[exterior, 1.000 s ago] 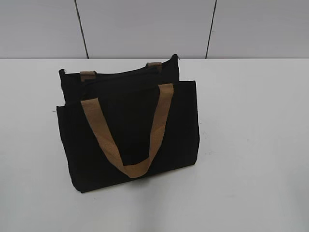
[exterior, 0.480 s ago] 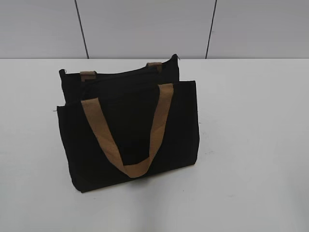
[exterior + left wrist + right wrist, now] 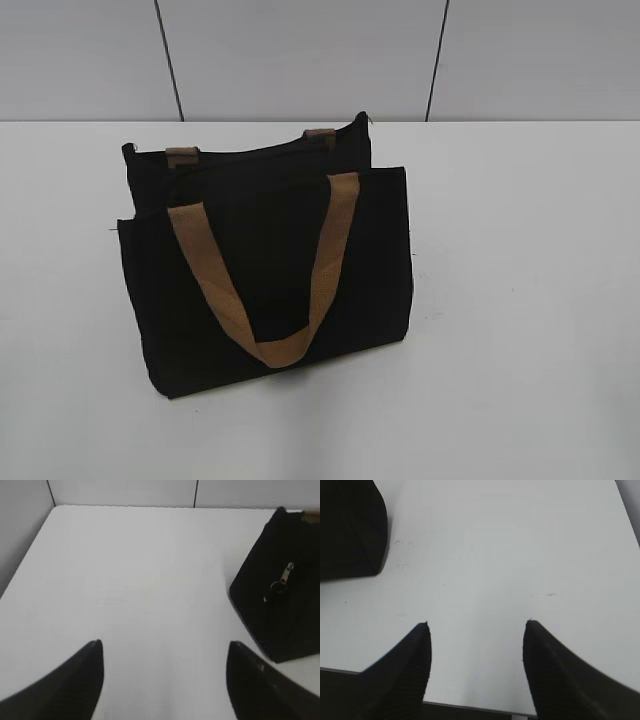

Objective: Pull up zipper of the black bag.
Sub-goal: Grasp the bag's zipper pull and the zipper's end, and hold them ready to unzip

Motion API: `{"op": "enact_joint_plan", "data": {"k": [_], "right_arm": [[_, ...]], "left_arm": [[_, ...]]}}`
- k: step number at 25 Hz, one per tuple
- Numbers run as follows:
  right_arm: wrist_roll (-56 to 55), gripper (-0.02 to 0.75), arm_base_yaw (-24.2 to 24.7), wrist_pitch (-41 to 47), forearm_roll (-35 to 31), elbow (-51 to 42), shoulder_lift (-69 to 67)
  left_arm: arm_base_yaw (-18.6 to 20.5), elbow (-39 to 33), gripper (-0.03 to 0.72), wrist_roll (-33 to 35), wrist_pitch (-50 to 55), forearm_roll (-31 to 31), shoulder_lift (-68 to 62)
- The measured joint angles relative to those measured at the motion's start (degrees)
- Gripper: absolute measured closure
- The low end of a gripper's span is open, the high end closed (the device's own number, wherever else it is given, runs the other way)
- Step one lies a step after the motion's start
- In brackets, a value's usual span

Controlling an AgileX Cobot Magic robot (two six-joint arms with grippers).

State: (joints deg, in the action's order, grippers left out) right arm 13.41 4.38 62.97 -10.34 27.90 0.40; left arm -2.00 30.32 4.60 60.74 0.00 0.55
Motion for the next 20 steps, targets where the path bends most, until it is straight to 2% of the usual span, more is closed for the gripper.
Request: {"op": "enact_joint_plan", "data": {"k": [4,11,16,20], "right_arm": [[0.0,0.283,0.0,0.0,0.0,0.0,0.0],[0.0,0.283,0.0,0.0,0.0,0.0,0.0],[0.0,0.283,0.0,0.0,0.0,0.0,0.0],[0.0,0.283,0.0,0.0,0.0,0.0,0.0]], "left_arm": [[0.0,0.0,0.111,4.3,0.0,0.5,0.0],[0.0,0.0,0.027,4.7,0.0,0.8,0.0],[0.0,0.1,0.025,4.7,-0.7,0.6,0.0],[0.0,3.4,0.032,4.7,-7.0,-0.3,-1.5]]}}
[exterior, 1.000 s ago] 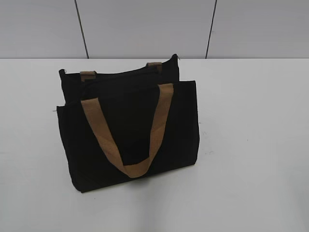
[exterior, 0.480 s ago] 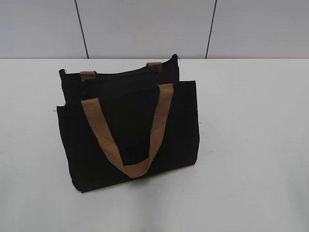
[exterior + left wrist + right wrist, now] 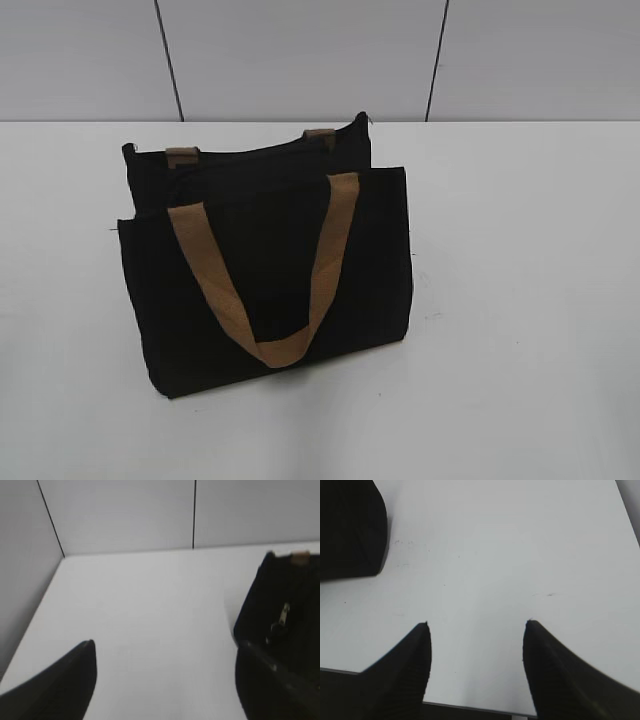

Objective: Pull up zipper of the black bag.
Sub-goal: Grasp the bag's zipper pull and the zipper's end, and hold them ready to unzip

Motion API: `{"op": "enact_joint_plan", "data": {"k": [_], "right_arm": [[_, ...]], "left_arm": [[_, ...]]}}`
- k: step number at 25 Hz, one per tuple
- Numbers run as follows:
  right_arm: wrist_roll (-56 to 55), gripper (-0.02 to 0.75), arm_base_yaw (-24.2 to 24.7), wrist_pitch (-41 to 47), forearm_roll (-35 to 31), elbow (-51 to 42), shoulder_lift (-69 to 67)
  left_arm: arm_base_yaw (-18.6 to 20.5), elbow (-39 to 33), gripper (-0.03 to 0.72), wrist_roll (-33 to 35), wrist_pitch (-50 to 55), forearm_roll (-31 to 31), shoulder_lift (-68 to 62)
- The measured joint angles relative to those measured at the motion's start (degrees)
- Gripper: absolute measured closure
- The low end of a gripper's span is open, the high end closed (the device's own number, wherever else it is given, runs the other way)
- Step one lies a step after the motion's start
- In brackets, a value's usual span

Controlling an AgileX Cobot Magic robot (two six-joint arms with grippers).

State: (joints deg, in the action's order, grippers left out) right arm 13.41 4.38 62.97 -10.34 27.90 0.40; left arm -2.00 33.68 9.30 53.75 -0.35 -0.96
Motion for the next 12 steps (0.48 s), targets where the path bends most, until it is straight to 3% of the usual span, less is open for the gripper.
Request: {"op": "enact_joint_plan", "data": {"k": [6,12], "right_arm": [[0.0,0.283,0.0,0.0,0.0,0.0,0.0],[0.0,0.283,0.0,0.0,0.0,0.0,0.0]], "left_arm": [[-0.1,0.6,0.047,0.0,-15.7,-1.3,-10.5],[-3.0,-7.9,0.067,0.0,-48.7,-3.0,-20.9]]}}
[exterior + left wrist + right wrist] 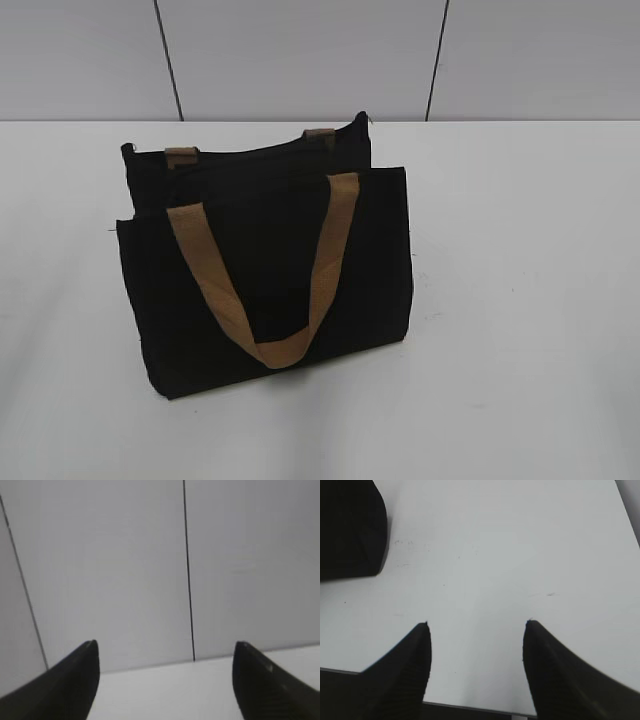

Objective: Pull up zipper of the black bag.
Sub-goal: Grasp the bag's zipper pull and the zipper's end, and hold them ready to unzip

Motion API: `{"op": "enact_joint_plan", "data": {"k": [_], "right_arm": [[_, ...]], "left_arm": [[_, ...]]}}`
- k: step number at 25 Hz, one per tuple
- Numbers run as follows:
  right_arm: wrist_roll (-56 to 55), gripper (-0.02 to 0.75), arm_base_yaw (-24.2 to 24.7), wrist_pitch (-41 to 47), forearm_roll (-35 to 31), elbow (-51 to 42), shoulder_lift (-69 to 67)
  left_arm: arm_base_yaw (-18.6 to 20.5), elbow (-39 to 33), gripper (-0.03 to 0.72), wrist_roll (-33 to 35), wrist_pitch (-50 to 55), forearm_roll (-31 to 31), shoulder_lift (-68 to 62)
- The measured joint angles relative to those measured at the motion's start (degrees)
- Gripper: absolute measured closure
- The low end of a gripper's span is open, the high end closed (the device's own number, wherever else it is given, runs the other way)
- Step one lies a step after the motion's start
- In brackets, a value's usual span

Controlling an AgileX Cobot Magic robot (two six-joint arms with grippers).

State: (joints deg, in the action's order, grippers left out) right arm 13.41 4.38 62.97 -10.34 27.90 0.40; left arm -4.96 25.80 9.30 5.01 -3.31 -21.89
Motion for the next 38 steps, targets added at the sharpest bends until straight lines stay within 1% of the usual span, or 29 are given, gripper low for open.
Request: {"op": "enact_joint_plan", "data": {"k": [2,4,7,10,11,13,16,19,25,31,33,38], "right_arm": [[0.0,0.283,0.0,0.0,0.0,0.0,0.0],[0.0,0.283,0.0,0.0,0.0,0.0,0.0],[0.0,0.283,0.0,0.0,0.0,0.0,0.0],[0.0,0.283,0.0,0.0,0.0,0.0,0.0],[0.0,0.283,0.0,0.0,0.0,0.0,0.0],[0.0,0.283,0.0,0.0,0.0,0.0,0.0],[0.0,0.283,0.0,0.0,0.0,0.0,0.0],[0.0,0.283,0.0,0.0,-0.1,-0.1,0.0],[0.0,0.283,0.0,0.0,-0.1,-0.1,0.0],[0.0,0.283,0.0,0.0,-0.1,-0.1,0.0],[0.0,0.283,0.0,0.0,-0.1,-0.1,0.0],[0.0,0.283,0.0,0.0,-0.1,-0.1,0.0]], "left_arm": [[-0.9,-5.2,0.076,-0.2,-11.7,-0.6,-2.9],[-1.3,-8.9,0.083,-2.1,-18.0,-0.9,-6.5],[-1.4,-11.3,0.092,-5.7,-21.3,-2.3,-12.0],[-1.4,-11.5,0.095,-7.1,-22.8,-4.7,-17.9],[-1.4,-11.5,0.096,-8.1,-23.3,-6.5,-20.3],[-1.4,-11.5,0.097,-11.6,-25.9,-11.9,-25.4],[-1.4,-11.5,0.096,-20.1,-30.3,-21.9,-35.6],[-1.4,-11.5,0.096,-24.3,-36.4,-27.2,-43.7],[-1.4,-11.5,0.096,-26.0,-45.4,-35.9,-58.1],[-1.4,-11.5,0.099,-26.1,-52.8,-39.7,-70.0],[-1.4,-11.1,0.116,-26.1,-53.9,-40.7,-72.6],[-1.4,-7.5,0.200,-26.1,-54.4,-43.8,-77.4]]}}
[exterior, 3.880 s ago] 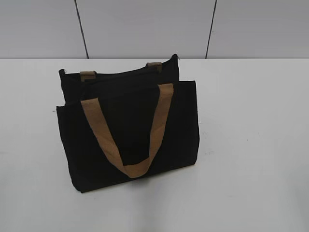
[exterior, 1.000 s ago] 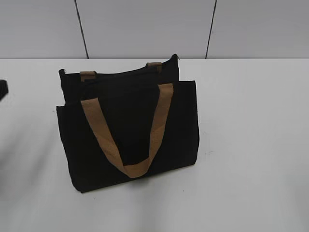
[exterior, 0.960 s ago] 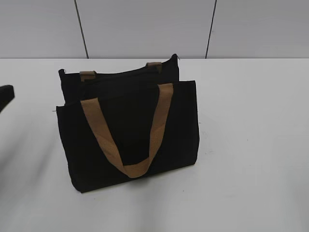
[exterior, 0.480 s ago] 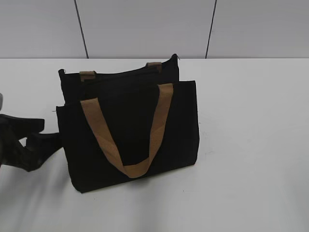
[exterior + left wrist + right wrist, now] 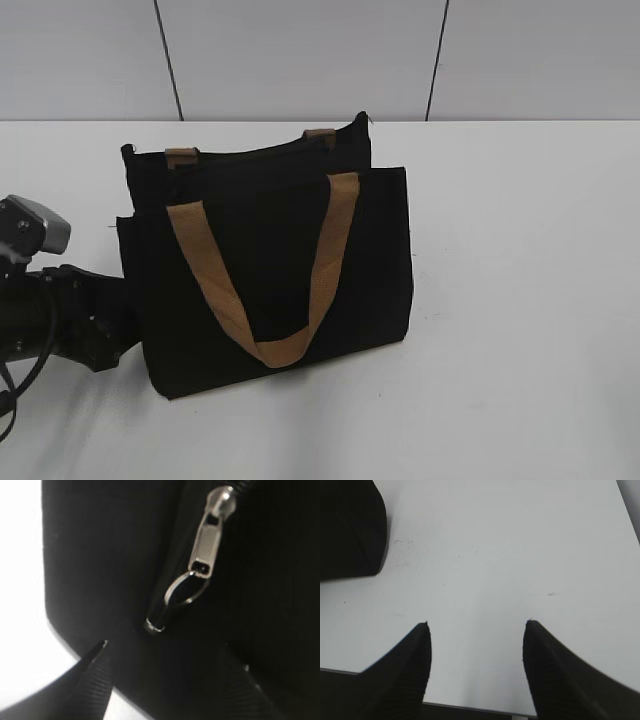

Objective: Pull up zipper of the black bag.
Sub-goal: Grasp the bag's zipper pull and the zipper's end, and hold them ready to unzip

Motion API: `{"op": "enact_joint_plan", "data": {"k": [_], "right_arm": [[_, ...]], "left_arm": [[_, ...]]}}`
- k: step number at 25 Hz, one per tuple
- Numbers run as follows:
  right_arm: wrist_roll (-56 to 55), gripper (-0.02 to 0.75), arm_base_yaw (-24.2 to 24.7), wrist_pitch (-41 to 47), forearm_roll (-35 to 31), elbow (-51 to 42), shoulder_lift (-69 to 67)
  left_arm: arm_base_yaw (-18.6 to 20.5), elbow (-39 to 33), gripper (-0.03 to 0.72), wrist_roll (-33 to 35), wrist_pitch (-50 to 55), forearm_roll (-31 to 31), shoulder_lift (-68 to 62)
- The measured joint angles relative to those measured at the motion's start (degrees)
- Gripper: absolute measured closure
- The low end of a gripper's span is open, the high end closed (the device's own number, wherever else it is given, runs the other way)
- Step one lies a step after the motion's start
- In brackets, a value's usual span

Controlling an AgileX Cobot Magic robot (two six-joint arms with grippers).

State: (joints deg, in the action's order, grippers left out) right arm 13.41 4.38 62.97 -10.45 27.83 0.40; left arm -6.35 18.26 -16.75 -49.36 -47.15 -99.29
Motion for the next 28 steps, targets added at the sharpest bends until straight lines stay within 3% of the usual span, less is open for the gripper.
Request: {"op": "enact_joint_plan", "data": {"k": [11,16,28], "right_arm": [[0.0,0.283,0.0,0.0,0.0,0.0,0.0],[0.0,0.283,0.0,0.0,0.0,0.0,0.0],[0.0,0.283,0.0,0.0,0.0,0.0,0.0]], "left_arm": [[0.0,7.5,0.293,0.0,-0.1,-3.1,-7.8],[0.0,10.0,0.370,-0.1,-0.4,-4.5,-9.6],[0.0,10.4,0.396,-0.1,-2.0,-5.5,-7.8]]}}
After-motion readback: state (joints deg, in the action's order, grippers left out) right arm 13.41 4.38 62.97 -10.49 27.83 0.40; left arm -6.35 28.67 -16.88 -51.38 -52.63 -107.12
